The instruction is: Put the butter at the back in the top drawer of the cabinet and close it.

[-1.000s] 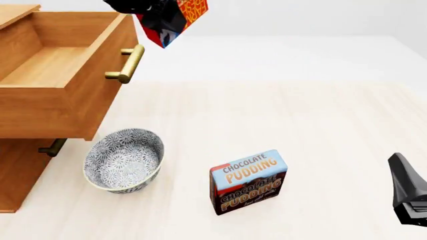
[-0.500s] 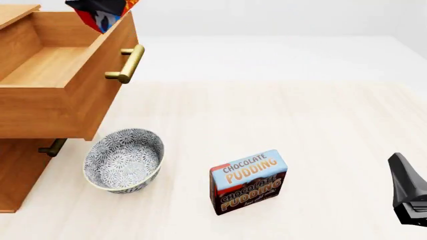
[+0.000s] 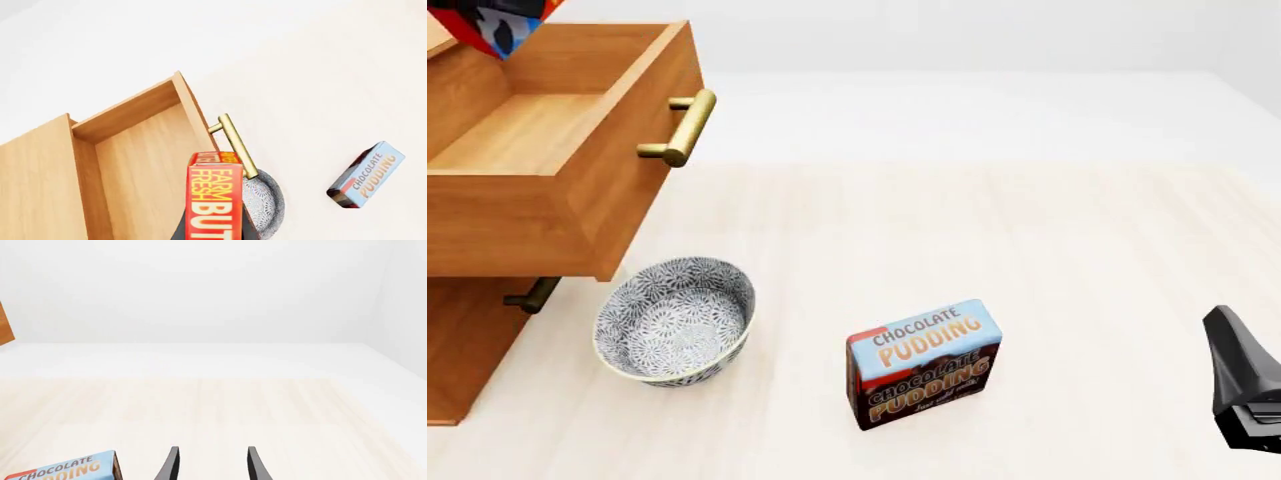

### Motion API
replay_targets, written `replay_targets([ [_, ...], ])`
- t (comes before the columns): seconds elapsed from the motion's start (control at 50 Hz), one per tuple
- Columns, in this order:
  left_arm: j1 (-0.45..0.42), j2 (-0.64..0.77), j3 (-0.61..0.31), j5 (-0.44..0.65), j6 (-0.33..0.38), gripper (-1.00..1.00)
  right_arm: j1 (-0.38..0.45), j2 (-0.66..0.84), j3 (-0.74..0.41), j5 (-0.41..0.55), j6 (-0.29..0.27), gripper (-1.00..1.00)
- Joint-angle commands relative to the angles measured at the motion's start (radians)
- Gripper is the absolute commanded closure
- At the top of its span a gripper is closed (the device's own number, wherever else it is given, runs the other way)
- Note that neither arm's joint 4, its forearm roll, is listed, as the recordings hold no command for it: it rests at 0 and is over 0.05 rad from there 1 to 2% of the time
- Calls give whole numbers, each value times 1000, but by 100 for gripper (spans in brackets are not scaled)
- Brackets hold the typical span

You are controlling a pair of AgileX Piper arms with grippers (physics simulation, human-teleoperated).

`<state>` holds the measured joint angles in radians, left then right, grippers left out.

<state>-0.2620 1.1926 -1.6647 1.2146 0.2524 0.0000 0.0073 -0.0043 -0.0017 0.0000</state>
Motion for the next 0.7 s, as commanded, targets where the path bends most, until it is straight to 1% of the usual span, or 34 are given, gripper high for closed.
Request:
replay_targets([
  [0.02,83,-42,60,5,11,100,0,0,0,0,0,-100],
  [0.06,110,-56,73,5,17,100,0,0,0,0,0,-100],
  [0.12,111,-50,70,5,10,100,0,0,0,0,0,-100],
  [0.22,135,-60,89,5,16,100,0,0,0,0,0,-100],
  [0.5,157,-19,72,5,-12,100,0,0,0,0,0,-100],
  [0.7,175,6,71,5,-19,100,0,0,0,0,0,-100],
])
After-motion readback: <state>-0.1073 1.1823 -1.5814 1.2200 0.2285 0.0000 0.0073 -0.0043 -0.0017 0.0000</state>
